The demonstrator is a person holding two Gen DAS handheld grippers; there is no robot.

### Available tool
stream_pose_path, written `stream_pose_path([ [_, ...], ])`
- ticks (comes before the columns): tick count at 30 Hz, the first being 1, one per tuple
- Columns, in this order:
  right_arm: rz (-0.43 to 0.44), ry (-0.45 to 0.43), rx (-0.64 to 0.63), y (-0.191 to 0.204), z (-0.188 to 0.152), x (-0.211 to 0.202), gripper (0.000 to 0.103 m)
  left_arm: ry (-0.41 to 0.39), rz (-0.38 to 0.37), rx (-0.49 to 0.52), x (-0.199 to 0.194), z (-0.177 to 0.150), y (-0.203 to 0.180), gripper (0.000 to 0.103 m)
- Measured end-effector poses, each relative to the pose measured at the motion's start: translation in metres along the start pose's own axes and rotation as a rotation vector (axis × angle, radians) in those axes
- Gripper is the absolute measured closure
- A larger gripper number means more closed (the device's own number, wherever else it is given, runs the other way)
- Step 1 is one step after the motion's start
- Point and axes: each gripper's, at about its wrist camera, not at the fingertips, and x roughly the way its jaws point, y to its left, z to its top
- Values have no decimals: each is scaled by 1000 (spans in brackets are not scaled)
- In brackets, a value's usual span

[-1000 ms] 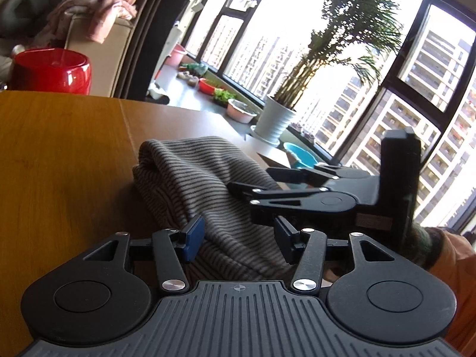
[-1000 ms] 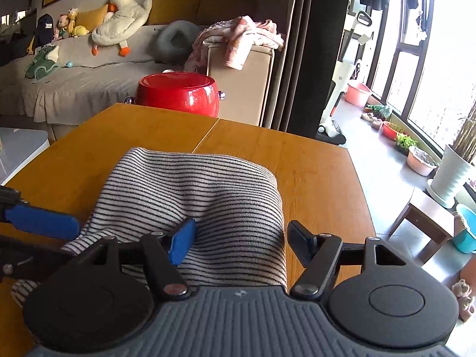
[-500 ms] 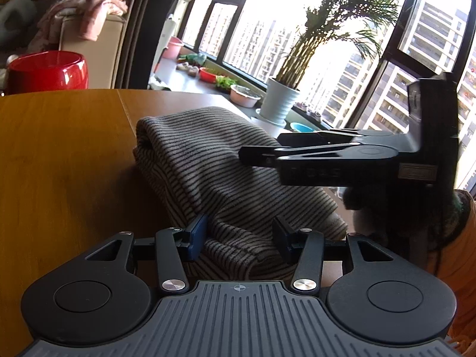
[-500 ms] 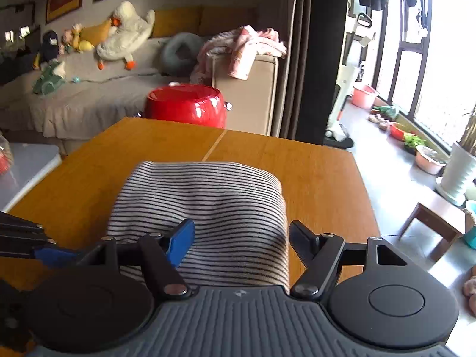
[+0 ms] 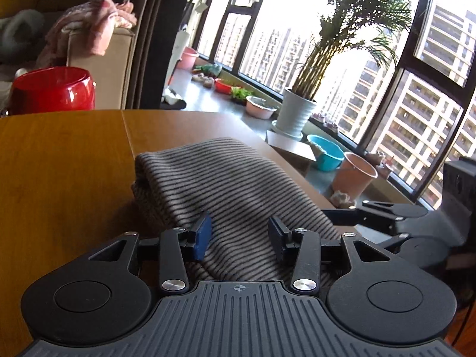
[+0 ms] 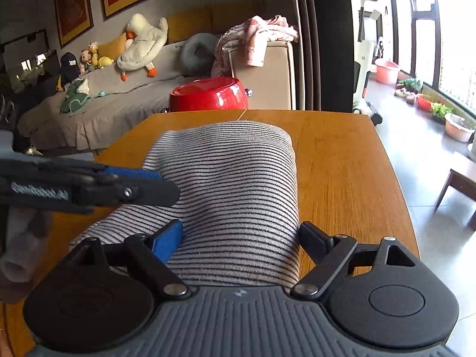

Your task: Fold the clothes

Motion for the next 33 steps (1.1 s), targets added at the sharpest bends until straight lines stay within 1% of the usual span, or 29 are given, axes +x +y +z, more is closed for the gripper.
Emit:
stream_pose_path([
  [3, 47, 7, 106, -24, 8, -7, 18, -1, -14, -4, -4, -2, 4, 59],
  [7, 105, 6, 291, -53, 20, 1, 18, -5, -31, -12, -6, -6, 10, 59],
  [9, 124, 5, 340, -59, 23, 11, 18, -6, -38, -16, -6, -7, 12, 59],
  [11, 113, 27, 364, -61, 24, 26, 18, -7, -42, -16, -6, -8, 13, 59],
  [14, 151, 75, 433, -64, 18, 48, 18, -8, -44, -13, -6, -9, 13, 58],
  [15, 173, 76, 451, -64, 17, 51, 18, -9, -44, -13, -6, -9, 14, 58],
  [16, 191, 83, 451, -60, 17, 52, 25, -8, -45, -14, -5, -9, 14, 58],
  [17, 211, 79, 444, -55, 19, 50, 30, -8, -45, -15, -5, -9, 15, 55],
  [18, 226, 59, 425, -51, 22, 45, 30, -9, -44, -15, -5, -9, 15, 51],
  [19, 241, 38, 406, -47, 25, 39, 31, -11, -43, -14, -5, -9, 15, 50],
  [21, 271, -3, 366, -39, 32, 28, 34, -14, -53, -21, -6, -10, 17, 49],
  [22, 258, -5, 349, -38, 34, 26, 38, -15, -58, -24, -7, -10, 18, 49],
  [23, 205, 21, 332, -37, 35, 30, 41, -19, -70, -33, -8, -10, 20, 51],
  [24, 149, 48, 314, -36, 36, 34, 41, -27, -85, -47, -11, -10, 23, 52],
  [25, 123, 56, 306, -37, 33, 37, 41, -33, -85, -57, -15, -11, 23, 52],
  [26, 99, 63, 298, -38, 30, 40, 39, -38, -82, -65, -18, -11, 24, 52],
  [27, 75, 69, 291, -40, 27, 43, 38, -43, -80, -73, -22, -12, 24, 46],
  [29, 68, 60, 288, -39, 25, 42, 38, -53, -74, -90, -29, -13, 25, 44],
  [32, 55, 45, 258, -36, 24, 41, 38, -13, -52, -98, -20, -18, 28, 47],
  [33, 51, 43, 255, -35, 24, 40, 38, -6, -51, -107, -17, -20, 30, 45],
])
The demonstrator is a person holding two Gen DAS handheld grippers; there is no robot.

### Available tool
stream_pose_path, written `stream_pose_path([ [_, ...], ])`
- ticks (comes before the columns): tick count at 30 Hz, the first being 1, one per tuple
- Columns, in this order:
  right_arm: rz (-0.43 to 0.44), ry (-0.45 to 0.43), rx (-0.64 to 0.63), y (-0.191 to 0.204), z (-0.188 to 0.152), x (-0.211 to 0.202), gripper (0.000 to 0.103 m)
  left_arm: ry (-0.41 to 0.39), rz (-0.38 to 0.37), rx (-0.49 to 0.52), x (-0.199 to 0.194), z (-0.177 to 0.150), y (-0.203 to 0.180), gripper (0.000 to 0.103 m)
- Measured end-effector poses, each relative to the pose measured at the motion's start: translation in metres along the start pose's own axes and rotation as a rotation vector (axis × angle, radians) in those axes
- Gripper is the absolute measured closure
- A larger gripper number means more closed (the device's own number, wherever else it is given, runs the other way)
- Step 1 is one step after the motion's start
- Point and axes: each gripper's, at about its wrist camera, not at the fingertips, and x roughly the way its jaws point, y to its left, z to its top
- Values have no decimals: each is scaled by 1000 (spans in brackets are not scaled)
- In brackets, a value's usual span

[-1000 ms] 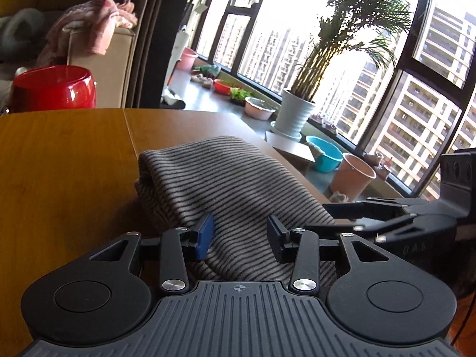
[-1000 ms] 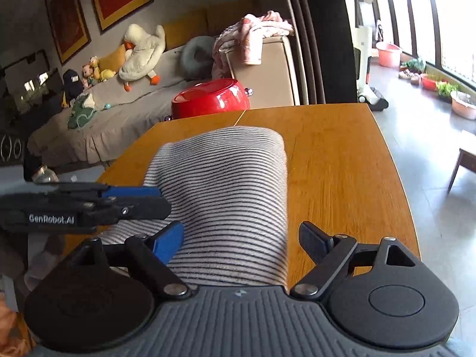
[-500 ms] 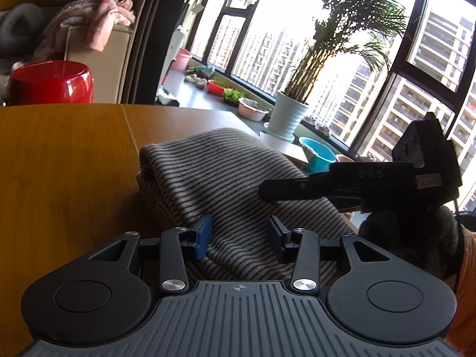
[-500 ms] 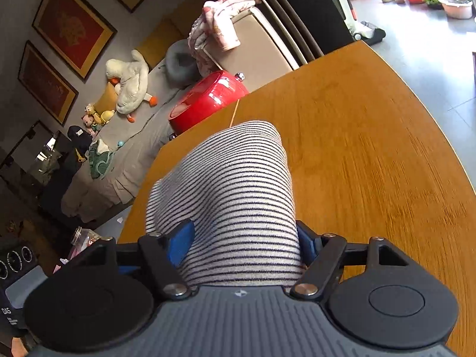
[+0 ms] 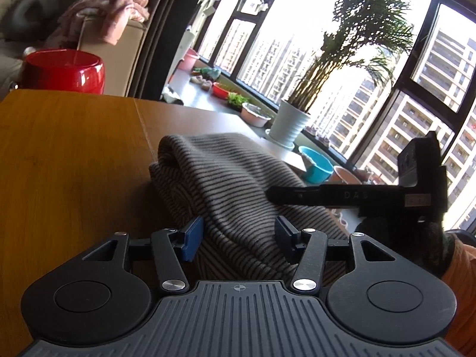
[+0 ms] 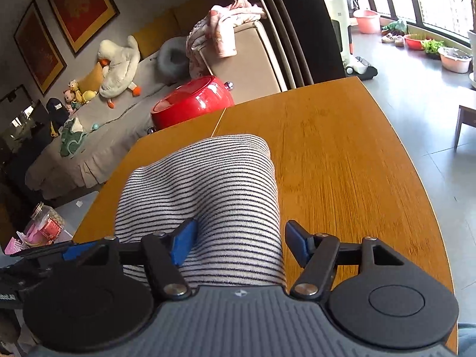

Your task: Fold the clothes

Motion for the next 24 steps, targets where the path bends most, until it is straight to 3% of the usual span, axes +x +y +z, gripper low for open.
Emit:
stream_pose_path([
  [4, 9, -29, -25, 3, -5, -22, 32, 5, -1, -25, 4, -4, 7, 43],
  [7, 65, -20, -55, 6, -19, -41, 18, 18, -1, -43, 9, -5, 9, 38],
  [9, 54, 9, -92, 11, -34, -44, 11, 26, -3, -61, 11, -6, 10, 34],
  [11, 4, 46, -144, 17, -49, -42, 12, 28, -5, -79, 10, -6, 11, 32],
  [14, -29, 23, -185, 21, -57, -41, 12, 28, -10, -89, 5, -6, 9, 36],
  [17, -46, 18, -218, 25, -56, -40, 12, 18, -23, -56, -12, -7, -2, 34],
  [24, -23, 17, -199, 17, -54, -44, 11, 82, -9, -45, -3, -27, 2, 38],
])
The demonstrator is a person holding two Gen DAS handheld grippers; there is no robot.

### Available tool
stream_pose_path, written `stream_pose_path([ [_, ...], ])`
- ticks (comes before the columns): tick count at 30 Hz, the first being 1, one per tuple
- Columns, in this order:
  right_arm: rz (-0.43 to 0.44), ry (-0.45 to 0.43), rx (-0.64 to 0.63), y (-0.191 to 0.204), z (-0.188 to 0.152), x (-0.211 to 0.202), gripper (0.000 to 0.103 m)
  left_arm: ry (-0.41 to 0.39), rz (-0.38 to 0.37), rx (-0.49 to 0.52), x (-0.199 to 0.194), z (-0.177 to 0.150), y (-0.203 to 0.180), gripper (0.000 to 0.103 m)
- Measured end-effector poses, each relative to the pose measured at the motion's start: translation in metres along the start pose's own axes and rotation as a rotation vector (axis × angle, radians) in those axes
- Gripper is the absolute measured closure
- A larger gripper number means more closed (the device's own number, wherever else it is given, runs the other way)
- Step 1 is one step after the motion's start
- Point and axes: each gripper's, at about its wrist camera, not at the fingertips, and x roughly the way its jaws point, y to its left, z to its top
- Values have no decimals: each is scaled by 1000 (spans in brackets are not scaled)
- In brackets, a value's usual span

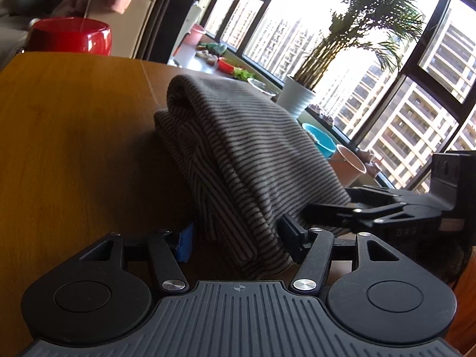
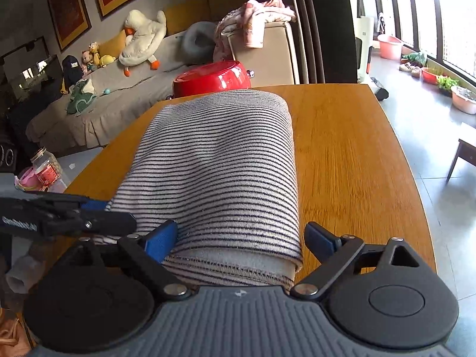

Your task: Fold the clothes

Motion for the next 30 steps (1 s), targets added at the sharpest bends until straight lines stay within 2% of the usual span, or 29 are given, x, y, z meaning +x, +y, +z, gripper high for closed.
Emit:
stream_pose_path([
  [6, -8, -57, 52, -12, 11, -16, 11, -14, 7, -6, -7, 5, -2, 38],
  [8, 0, -82, 100, -20, 15, -19, 11, -53, 17, -7, -14, 12, -5, 39],
  [12, 12, -86, 173, -32, 21, -13, 12, -74, 43, -40, -11, 26, -5, 28],
  [16, 38, -51, 193, -37, 20, 0, 17, -17, 35, -83, 14, 28, 0, 30],
  [18, 58, -26, 185, -36, 20, 7, 18, -14, 20, -101, 19, 25, 4, 31],
  [21, 97, -1, 158, -30, 24, 19, 32, -32, 16, -108, 15, 25, 9, 38],
  [30, 171, -10, 62, 16, 71, 98, 32, -162, 203, -161, -4, 54, 76, 39],
])
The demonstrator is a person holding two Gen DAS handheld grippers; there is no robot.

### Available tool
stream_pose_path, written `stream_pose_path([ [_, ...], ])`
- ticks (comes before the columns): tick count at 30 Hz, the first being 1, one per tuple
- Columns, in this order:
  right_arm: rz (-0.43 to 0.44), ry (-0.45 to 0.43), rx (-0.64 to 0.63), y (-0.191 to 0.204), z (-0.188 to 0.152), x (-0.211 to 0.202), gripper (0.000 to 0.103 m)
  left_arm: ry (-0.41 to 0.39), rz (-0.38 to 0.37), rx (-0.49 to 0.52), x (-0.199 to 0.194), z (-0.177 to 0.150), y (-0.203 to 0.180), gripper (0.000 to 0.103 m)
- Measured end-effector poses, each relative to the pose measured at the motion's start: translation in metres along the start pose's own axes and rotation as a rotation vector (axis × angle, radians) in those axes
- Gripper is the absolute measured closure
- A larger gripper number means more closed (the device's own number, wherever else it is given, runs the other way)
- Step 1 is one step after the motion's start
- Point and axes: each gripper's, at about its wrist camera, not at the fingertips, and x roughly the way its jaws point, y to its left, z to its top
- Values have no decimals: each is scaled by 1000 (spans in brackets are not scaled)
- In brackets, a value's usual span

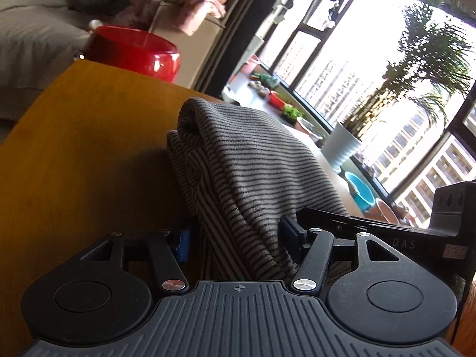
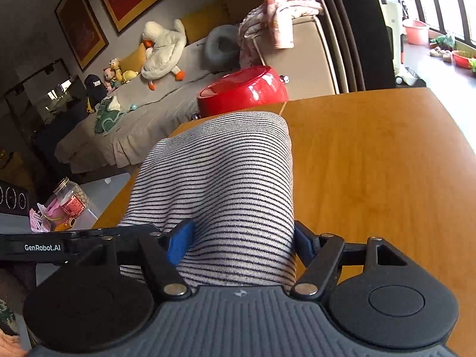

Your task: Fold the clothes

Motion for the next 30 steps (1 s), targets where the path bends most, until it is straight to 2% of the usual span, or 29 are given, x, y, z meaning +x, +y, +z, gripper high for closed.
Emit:
stream_pose_path([
  [3, 11, -20, -19, 11, 22, 41, 32, -41, 44, -33, 7, 21, 27, 38],
  [7, 17, -38, -13, 18, 44, 84, 30, -82, 66, -63, 17, 41, 51, 36],
  [12, 17, -42, -8, 18, 61, 116, 20, -118, 58, -89, 24, 50, 70, 32],
  [16, 17, -36, -8, 13, 69, 126, 15, -127, 40, -107, 31, 52, 74, 30],
  [30, 16, -33, 8, 7, 74, 132, 10, -132, 19, -112, 41, 58, 78, 30],
])
